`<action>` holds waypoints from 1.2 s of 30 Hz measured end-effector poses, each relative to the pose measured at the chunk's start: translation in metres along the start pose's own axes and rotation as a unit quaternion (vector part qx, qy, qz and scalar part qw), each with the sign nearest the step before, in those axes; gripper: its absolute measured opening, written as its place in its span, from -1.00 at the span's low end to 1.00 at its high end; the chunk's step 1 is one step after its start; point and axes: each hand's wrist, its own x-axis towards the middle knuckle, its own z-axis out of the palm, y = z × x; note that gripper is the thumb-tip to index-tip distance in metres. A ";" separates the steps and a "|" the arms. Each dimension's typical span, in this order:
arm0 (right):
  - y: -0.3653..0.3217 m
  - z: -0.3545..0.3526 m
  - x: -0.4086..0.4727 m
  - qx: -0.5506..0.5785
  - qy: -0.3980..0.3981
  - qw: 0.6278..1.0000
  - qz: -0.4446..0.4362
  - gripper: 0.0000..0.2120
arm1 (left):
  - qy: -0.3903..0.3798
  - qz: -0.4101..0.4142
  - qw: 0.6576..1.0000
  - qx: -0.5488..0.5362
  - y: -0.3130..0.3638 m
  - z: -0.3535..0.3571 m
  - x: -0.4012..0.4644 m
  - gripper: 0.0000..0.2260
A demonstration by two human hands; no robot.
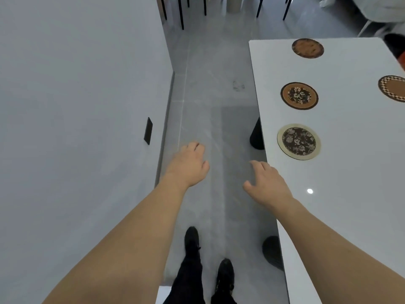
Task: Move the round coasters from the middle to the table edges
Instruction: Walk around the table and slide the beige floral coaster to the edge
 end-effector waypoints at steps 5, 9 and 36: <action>-0.010 -0.021 0.048 0.013 0.026 0.998 0.048 -0.40 | -0.007 0.059 0.998 0.000 -0.017 -0.023 0.070 -0.55; -0.011 -0.044 0.091 0.026 0.050 0.996 0.064 -0.40 | -0.001 0.080 0.997 -0.007 -0.019 -0.042 0.129 -0.56; 0.140 -0.066 0.163 0.277 0.151 0.810 0.494 -0.40 | -0.150 0.481 0.855 0.121 0.208 0.018 0.394 -0.57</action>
